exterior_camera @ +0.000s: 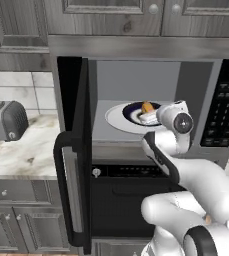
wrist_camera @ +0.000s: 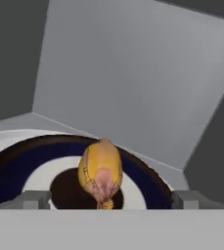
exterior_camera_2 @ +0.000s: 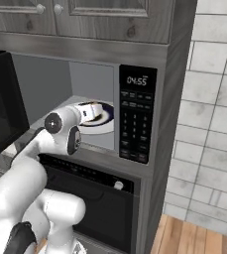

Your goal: Transport the chicken drumstick from the fridge to the microwave and turn on the microwave.

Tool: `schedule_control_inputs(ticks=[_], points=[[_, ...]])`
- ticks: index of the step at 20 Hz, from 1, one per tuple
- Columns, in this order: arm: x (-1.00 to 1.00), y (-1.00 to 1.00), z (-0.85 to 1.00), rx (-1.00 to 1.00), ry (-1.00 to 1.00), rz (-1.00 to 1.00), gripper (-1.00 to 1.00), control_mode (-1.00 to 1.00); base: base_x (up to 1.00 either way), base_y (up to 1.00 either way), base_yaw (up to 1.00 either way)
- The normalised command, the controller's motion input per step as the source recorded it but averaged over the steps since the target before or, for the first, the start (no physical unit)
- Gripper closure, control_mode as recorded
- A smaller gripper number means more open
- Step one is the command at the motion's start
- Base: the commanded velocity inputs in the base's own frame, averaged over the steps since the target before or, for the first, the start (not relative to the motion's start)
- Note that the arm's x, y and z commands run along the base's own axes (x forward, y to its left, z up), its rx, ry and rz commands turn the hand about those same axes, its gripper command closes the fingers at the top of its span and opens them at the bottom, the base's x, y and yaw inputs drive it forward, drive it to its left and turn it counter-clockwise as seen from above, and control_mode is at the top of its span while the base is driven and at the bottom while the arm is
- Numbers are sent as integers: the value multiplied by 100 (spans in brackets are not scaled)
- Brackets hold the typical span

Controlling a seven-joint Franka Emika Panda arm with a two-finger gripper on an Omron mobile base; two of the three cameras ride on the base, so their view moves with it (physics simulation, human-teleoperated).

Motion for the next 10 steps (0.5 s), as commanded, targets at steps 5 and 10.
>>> schedule_control_inputs(ticks=[5,10], points=[[-100,0,56,2,-24,0,-100,-100,0,0,0],[-100,0,48,6,6,0,-100,-100,0,0,0]])
